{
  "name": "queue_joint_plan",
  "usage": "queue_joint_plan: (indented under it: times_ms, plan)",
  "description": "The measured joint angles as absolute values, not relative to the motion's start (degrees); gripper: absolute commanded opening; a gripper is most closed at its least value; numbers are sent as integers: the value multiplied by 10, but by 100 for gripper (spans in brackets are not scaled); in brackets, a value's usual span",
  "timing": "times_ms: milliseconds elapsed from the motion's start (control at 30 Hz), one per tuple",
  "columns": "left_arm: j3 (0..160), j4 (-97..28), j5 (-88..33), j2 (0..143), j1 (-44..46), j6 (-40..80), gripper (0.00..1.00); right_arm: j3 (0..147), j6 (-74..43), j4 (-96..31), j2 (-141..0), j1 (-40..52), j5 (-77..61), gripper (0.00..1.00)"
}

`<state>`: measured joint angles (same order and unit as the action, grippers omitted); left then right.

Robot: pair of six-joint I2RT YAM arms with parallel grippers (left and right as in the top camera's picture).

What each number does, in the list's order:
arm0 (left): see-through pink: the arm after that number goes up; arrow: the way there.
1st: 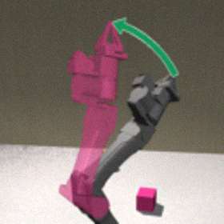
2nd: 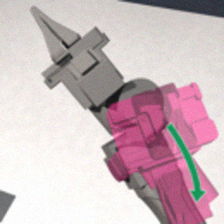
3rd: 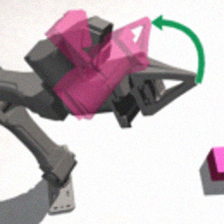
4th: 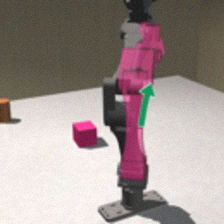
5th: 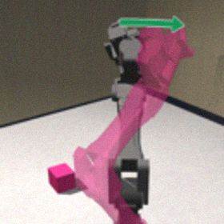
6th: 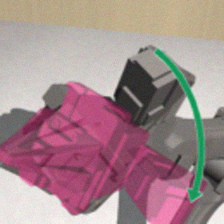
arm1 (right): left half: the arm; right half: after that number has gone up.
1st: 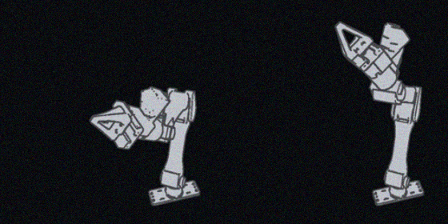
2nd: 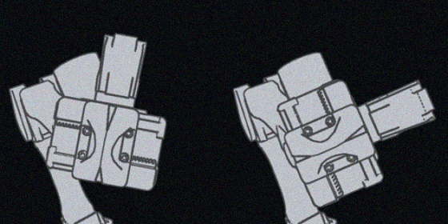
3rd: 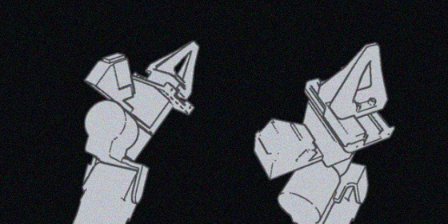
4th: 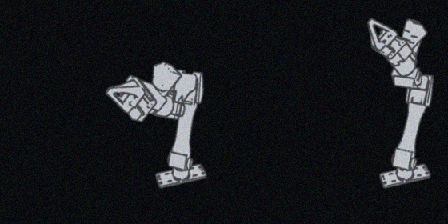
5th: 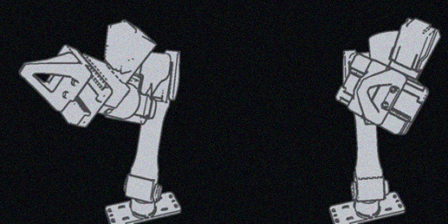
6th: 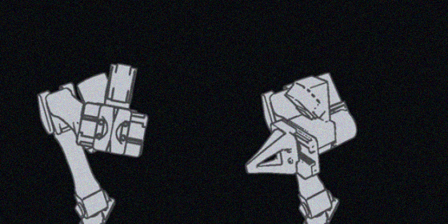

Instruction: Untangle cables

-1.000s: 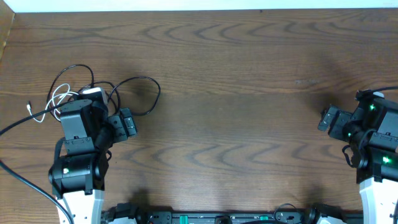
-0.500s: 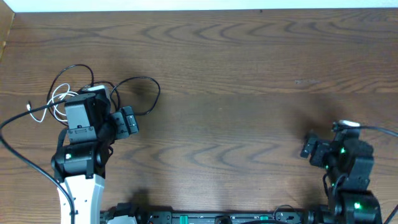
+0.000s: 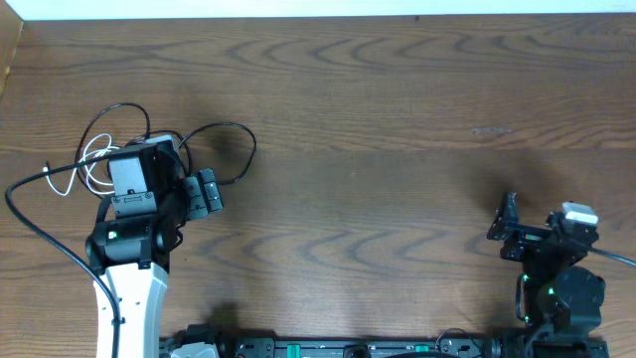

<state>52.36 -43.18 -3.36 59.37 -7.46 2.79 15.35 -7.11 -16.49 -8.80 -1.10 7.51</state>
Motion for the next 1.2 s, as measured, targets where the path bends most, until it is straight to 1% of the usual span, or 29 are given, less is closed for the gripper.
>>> queue_joint_plan:
  times_ms: [100, 233, 367, 567, 700, 1200]
  plan:
    - [524, -432, -34, 594, -75, 28, 97, 140, -71, -153, -61, -12, 71, 99]
    - [524, -432, -34, 595, -75, 28, 97, 97, -71, -89, -34, -13, 70, 99]
    - [524, -432, -34, 595, -75, 28, 97, 25, -71, 44, -12, -14, 69, 99]
    - [524, -432, -34, 595, -75, 28, 97, 4, -71, 38, -7, -14, 56, 99]
    - [524, -432, -34, 595, -75, 28, 97, 4, -71, -40, -8, -14, 18, 99]
    - [524, -432, -34, 595, -75, 28, 97, 4, -71, -40, -9, -14, -4, 99]
